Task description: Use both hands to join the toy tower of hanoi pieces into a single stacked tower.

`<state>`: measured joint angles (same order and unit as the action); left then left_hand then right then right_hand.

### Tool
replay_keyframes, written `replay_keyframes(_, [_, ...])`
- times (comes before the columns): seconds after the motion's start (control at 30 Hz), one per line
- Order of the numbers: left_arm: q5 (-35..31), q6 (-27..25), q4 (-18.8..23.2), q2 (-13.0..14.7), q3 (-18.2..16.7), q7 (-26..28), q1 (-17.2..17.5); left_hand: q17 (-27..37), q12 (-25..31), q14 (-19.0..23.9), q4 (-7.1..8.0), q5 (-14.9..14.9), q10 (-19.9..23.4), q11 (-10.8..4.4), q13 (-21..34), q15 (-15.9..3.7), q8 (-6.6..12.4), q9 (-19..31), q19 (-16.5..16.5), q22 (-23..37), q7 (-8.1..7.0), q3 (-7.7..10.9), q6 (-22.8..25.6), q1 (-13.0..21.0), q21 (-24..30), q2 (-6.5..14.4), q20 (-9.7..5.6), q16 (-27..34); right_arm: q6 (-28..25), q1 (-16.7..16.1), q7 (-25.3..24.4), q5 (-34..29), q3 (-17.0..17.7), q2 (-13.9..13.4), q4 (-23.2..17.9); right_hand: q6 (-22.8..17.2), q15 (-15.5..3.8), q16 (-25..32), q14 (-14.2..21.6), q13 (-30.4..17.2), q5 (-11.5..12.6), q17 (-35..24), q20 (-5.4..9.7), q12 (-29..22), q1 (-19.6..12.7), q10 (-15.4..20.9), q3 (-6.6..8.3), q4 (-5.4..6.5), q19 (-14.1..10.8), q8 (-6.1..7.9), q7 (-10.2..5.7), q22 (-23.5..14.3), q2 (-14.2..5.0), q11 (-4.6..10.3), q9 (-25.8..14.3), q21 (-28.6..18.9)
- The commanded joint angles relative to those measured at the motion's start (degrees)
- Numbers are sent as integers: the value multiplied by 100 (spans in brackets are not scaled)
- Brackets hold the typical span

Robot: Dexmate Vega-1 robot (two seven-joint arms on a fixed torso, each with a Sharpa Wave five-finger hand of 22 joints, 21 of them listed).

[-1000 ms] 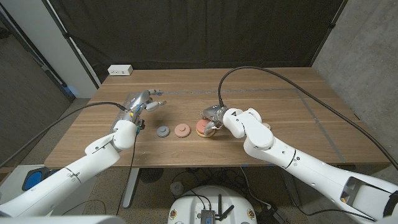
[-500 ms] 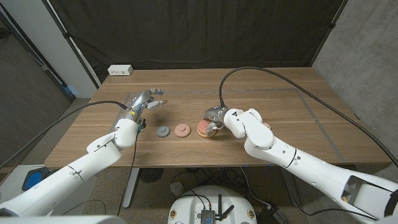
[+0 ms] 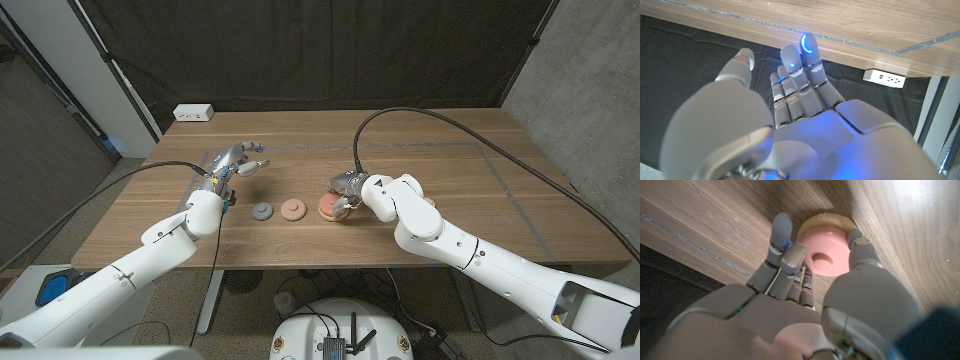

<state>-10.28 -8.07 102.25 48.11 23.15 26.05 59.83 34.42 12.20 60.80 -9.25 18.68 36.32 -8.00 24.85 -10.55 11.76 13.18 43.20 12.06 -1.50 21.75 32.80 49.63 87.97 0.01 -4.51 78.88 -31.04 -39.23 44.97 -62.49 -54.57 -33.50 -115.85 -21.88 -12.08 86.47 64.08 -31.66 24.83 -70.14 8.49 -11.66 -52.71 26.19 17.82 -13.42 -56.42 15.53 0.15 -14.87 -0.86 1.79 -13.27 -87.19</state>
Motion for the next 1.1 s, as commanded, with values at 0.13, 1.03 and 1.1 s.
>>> replay_keyframes(0.13, [2,-51,104,52,-57,51,89,26,27,46,-18,29,41,1,23,-200,11,22,2,25,-4,53,74,-18,33,17,-736,51,3,114,347,-306,-132,26,28,-234,-41,-172,-243,-129,-58,52,402,98,328,189,438,449,109,-132,-540,42,128,480,-94,43])
replay_keyframes(1.03, [-22,-128,250,93,-115,43,147,23,21,2,-20,26,91,-15,29,-200,11,29,0,21,-13,134,118,-47,37,22,-738,39,398,-68,736,-1241,16,63,-27,686,-42,-705,-647,71,-419,156,390,105,567,-665,421,455,400,-397,-312,211,538,161,-170,176])
replay_keyframes(1.1, [-26,-113,228,72,-94,45,136,59,20,39,-21,26,93,-23,32,-200,13,31,-16,19,-22,143,125,-52,28,18,-737,78,395,-124,726,-1275,63,58,-67,789,-41,-741,-673,84,-453,161,386,106,595,-718,411,460,425,-415,-278,223,570,136,-182,186])
